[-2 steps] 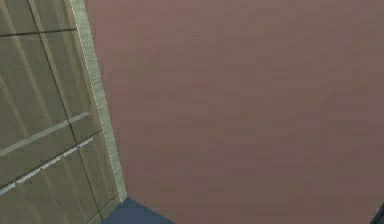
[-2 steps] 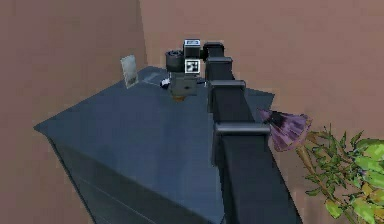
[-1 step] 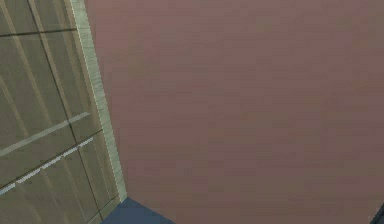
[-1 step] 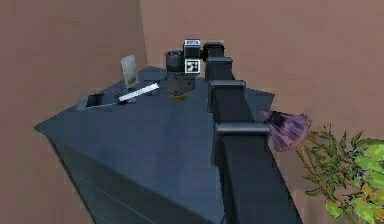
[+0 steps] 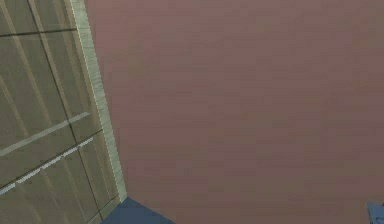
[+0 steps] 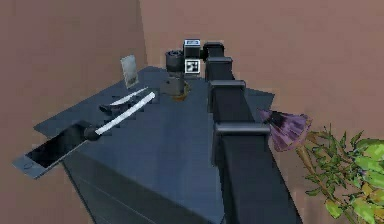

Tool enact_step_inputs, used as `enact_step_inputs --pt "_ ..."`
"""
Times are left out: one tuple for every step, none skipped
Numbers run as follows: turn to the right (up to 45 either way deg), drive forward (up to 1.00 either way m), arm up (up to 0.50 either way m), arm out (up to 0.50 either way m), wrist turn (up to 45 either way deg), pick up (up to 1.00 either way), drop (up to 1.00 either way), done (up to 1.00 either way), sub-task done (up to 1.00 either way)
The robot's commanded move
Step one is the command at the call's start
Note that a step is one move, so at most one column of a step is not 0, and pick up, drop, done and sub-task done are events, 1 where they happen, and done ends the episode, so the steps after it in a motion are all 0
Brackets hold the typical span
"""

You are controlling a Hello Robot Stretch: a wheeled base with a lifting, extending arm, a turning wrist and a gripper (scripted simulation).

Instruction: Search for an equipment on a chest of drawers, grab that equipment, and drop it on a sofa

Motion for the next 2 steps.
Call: enact_step_inputs --pt "0.0 0.0 0.0 0.0 -36.0 0.0 0.0 0.0 0.0" --pt "0.0 0.0 0.0 -0.32 0.0 0.0 0.0 0.0 0.0"
